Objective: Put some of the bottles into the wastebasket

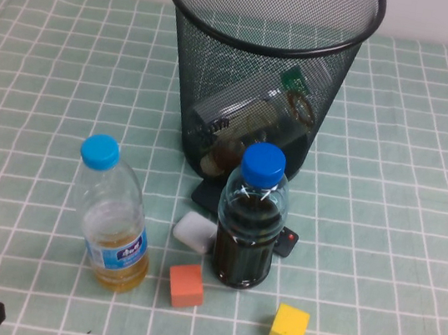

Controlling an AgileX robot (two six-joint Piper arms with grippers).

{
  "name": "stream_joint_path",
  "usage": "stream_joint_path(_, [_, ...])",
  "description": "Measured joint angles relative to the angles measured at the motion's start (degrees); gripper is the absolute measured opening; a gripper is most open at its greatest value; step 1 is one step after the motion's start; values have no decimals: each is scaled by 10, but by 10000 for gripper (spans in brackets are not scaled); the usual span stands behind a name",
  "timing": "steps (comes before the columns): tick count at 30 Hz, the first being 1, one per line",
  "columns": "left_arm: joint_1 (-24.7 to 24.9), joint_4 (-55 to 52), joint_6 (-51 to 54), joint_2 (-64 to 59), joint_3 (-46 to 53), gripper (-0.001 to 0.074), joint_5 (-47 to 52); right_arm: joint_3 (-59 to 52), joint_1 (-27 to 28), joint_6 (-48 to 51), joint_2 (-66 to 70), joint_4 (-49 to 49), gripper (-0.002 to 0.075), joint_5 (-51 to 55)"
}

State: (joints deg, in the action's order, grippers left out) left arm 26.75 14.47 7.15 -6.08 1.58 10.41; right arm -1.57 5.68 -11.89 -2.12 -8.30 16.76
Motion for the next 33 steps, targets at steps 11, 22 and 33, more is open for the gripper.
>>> stream_joint_path(11, [0,0,0,0,0,-4,0,1,-1,5,0,0,0,23])
stream_joint_path(22, [0,0,0,0,0,-4,0,1,-1,5,0,0,0,23])
stream_joint_path(33, [-15,-50,-17,0,0,-4,-13,1,-1,5,0,-1,0,23])
